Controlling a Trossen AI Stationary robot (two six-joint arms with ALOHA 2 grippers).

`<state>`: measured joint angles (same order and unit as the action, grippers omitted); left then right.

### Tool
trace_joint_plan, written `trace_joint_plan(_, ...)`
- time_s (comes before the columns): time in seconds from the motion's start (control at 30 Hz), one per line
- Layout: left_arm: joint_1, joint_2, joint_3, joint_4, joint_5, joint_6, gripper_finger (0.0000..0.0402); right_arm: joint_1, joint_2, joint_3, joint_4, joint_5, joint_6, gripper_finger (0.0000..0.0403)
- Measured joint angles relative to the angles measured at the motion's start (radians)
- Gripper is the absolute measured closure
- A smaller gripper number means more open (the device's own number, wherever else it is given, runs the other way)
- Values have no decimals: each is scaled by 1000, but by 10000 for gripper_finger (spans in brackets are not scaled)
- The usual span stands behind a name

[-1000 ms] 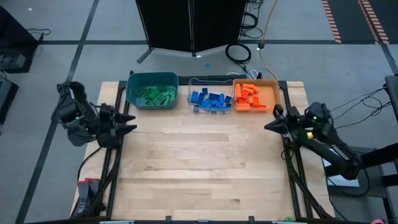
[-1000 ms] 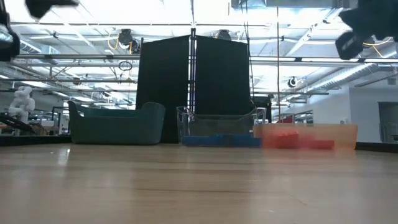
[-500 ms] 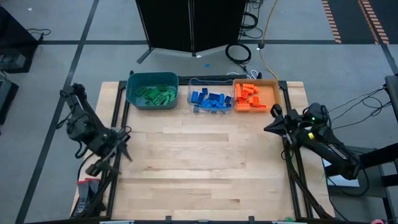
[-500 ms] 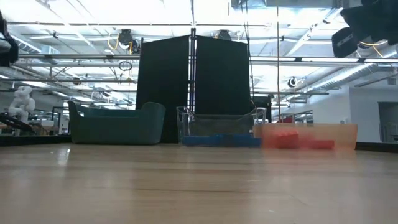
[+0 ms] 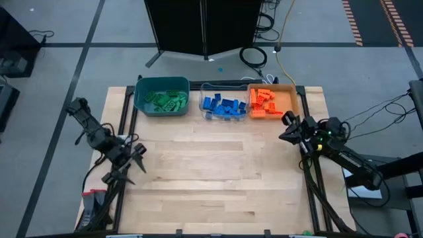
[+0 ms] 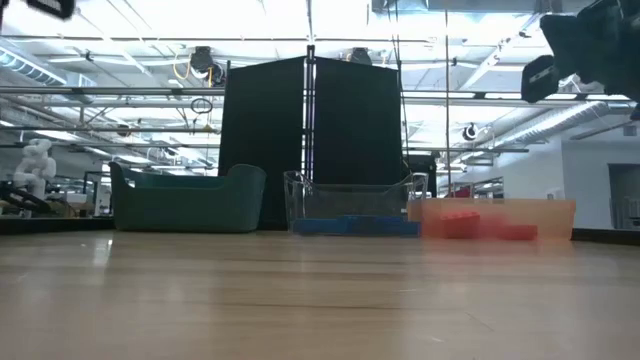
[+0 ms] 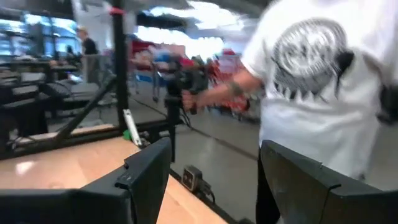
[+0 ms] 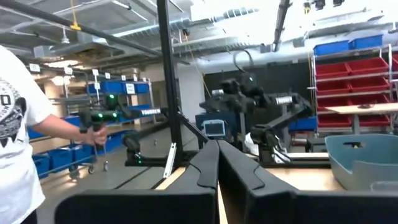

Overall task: Sort blocks
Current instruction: Return to Home Position

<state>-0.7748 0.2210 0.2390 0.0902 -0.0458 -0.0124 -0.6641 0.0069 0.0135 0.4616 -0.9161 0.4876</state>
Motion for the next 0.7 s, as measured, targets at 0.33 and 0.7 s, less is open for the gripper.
trace_joint_plan(0.33,102,-218,-232,236,7,-111,149,5,-1,1,101,29,113,403)
trace_joint_plan(0.7,154,-220,-233,122,48,0,149,83,-2,1,-396,8,-216,403)
